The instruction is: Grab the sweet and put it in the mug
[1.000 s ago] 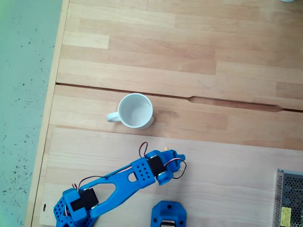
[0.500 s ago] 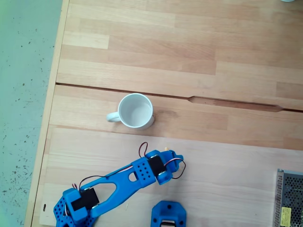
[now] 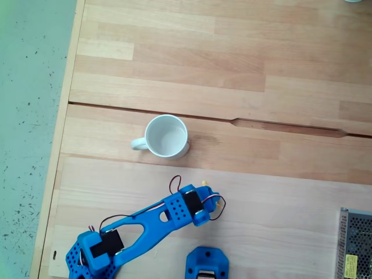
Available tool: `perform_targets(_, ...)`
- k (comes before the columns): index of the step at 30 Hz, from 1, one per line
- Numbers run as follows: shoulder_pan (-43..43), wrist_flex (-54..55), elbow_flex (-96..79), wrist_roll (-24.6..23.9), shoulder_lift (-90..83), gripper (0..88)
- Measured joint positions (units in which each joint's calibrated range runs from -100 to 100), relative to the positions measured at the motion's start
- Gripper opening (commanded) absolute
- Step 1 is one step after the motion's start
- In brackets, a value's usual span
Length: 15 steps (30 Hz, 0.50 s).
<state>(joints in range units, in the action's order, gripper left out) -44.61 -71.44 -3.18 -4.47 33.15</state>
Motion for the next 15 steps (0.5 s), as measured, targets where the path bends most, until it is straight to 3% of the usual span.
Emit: perform_targets(15, 0.00, 0.00, 0.00, 0.00, 0.54, 29.4)
